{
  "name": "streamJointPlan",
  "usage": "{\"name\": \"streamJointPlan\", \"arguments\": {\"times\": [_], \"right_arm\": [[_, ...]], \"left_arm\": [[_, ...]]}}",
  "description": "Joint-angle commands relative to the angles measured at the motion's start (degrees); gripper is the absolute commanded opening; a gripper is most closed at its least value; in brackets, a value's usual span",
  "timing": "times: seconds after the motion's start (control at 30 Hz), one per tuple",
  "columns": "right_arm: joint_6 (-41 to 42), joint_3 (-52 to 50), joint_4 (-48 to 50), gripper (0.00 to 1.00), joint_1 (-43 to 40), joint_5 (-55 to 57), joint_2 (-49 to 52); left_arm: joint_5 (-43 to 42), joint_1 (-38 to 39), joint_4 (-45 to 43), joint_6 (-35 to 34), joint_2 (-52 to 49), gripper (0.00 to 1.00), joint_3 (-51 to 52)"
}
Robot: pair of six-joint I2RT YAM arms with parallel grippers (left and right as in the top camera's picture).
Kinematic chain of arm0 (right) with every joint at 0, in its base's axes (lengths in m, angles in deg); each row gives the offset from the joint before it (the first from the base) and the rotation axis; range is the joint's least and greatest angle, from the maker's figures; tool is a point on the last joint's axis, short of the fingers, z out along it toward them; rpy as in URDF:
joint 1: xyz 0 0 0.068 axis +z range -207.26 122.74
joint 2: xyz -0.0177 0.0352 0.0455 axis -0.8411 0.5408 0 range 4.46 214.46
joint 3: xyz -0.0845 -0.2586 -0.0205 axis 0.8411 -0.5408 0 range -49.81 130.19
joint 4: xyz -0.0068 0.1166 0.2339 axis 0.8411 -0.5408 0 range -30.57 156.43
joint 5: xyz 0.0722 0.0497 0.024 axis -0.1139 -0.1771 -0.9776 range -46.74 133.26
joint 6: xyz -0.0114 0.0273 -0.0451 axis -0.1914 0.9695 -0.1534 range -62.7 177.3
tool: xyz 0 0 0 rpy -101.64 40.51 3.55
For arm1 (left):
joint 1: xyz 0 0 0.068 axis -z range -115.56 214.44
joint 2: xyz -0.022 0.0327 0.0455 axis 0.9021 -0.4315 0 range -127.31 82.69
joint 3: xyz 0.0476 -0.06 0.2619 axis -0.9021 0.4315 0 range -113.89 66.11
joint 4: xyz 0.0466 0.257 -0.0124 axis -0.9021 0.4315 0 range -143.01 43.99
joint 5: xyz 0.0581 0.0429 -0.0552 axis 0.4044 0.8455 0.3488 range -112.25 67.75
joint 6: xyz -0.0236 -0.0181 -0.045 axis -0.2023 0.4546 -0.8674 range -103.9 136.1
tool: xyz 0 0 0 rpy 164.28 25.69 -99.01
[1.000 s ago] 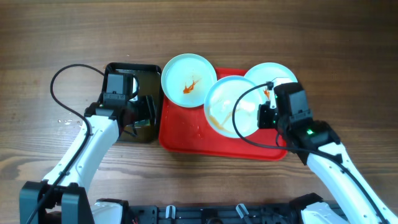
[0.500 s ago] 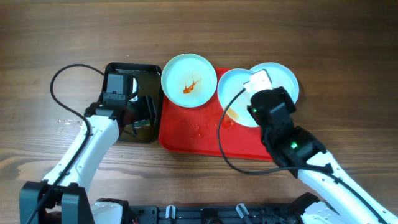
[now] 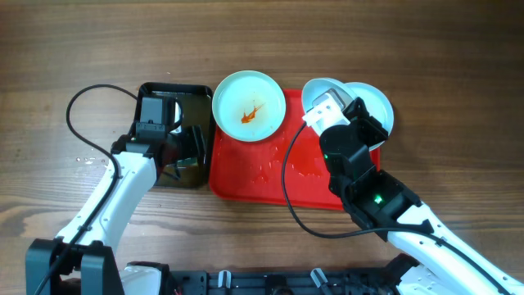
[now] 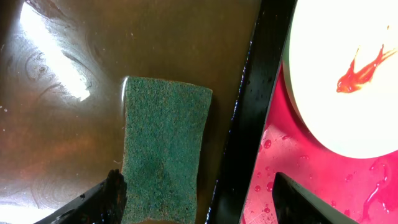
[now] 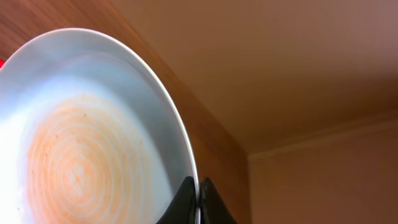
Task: Clean dirty plates on tray and stack at the side
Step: 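Lift the cleaned front plate with the right gripper and place it right of tray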
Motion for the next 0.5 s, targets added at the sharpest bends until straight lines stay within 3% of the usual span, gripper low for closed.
{"name": "streamJointPlan", "arguments": {"times": [0.0, 0.13, 0.37, 0.47], "right_arm": [[20.3, 1.2, -3.0, 0.04, -2.0, -6.6, 0.0], [44.9, 1.2, -10.2, 0.04, -9.3, -17.7, 2.0], [56.4, 1.2, -12.4, 0.04, -29.6, -40.7, 2.5], [59.8, 1.2, -12.7, 0.04, -47.1, -56.7, 2.5]], "left_arm": [[-0.5, -0.2, 0.0, -0.7, 0.8, 0.73, -0.5], [-0.4, -0.2, 0.0, -0.7, 0.8, 0.73, -0.5], [-0.5, -0.2, 0.0, -0.7, 0.8, 0.72, -0.5], [-0.5, -0.2, 0.0, -0.7, 0.8, 0.72, -0.5]]}}
